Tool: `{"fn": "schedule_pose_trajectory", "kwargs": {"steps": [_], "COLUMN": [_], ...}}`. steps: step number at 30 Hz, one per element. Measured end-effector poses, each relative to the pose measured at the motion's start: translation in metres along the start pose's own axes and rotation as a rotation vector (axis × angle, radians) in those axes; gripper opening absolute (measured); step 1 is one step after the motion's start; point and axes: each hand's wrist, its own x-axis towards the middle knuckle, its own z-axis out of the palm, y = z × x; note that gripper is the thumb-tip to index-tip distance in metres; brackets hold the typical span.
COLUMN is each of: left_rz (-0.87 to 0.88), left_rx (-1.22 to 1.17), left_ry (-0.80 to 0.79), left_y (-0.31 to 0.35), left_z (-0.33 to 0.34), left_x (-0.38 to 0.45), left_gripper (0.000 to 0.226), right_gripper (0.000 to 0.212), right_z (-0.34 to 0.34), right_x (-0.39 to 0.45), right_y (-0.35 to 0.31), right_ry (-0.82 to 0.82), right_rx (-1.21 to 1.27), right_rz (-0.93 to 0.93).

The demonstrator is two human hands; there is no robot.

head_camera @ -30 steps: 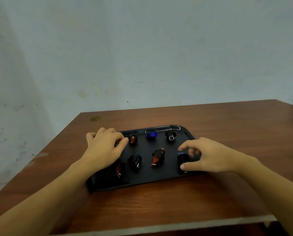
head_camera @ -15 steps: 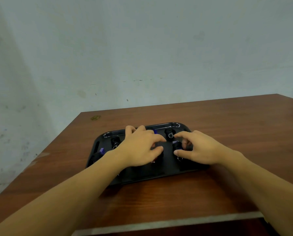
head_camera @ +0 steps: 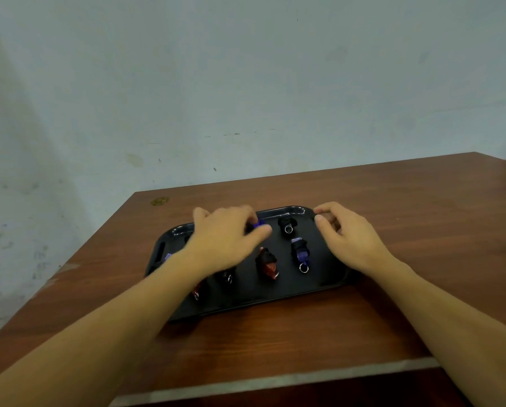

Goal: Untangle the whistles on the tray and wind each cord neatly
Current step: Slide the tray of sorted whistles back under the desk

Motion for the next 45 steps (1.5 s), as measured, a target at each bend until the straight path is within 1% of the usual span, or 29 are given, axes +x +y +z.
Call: {"fn": "schedule_pose_trajectory", "kwargs": {"steps": [1,3,7,9,11,13,15,16,21,26,31,34,38,42,45], "left_rz": [-0.034,-0.109,-0.299,-0.401,-0.487,-0.523,-0.524,-0.517,-0.517,-0.497,-0.478,-0.491,-0.477,-0.456,-0.432], "left_rx": [-0.031,-0.061,-0.115,-0.046,-0.009,-0.068,-0.197,-0.262,-0.479,-0.527,-0.651,-0.739,-0.772,-0.846,-0.911], "left_ry": [0.039,0.101,0.132,0.07,-0.049,-0.138,-0.19,-0.209,-0.217,-0.245,-0.208,-0.186,-0.17,-0.197,-0.267], "left_y": [-0.008,-0.034,-0.099,-0.125,-0.146,-0.156,-0.156,-0.155,-0.149,-0.146,-0.125,-0.11,-0.09,-0.071,-0.062], "left_z": [-0.009,-0.024,-0.029,-0.021,-0.012,-0.004,0.0,0.0,-0.004,-0.017,-0.043,-0.06,-0.073,-0.08,-0.08], "left_x": [-0.001,-0.005,-0.02,-0.031,-0.045,-0.055,-0.062,-0.065,-0.08,-0.107,-0.152,-0.183,-0.231,-0.279,-0.305], "left_gripper": [0.038,0.031,0.024,0.021,0.022,0.03,0.035,0.035,0.022,0.019,0.023,0.023,0.022,0.021,0.02], "right_gripper": [0.027,0.03,0.033,0.032,0.034,0.036,0.036,0.036,0.034,0.031,0.029,0.029,0.026,0.025,0.019], "right_z": [-0.001,-0.003,-0.002,-0.001,0.002,0.002,0.003,0.002,-0.002,-0.014,-0.042,-0.059,-0.079,-0.096,-0.11], "right_x": [0.002,0.007,0.016,0.019,0.021,0.023,0.023,0.023,0.007,-0.02,-0.057,-0.091,-0.145,-0.199,-0.23], "right_y": [0.004,0.012,0.02,0.019,0.014,0.011,0.008,0.006,-0.006,-0.019,-0.042,-0.058,-0.072,-0.083,-0.087], "right_ry": [0.007,-0.027,-0.132,-0.183,-0.222,-0.243,-0.248,-0.247,-0.218,-0.211,-0.205,-0.201,-0.21,-0.208,-0.208], "right_rx": [-0.018,-0.084,-0.196,-0.247,-0.319,-0.376,-0.396,-0.398,-0.386,-0.347,-0.301,-0.277,-0.249,-0.248,-0.183], "right_rz": [0.049,0.147,0.278,0.305,0.311,0.307,0.307,0.311,0.346,0.364,0.385,0.378,0.391,0.449,0.492]}}
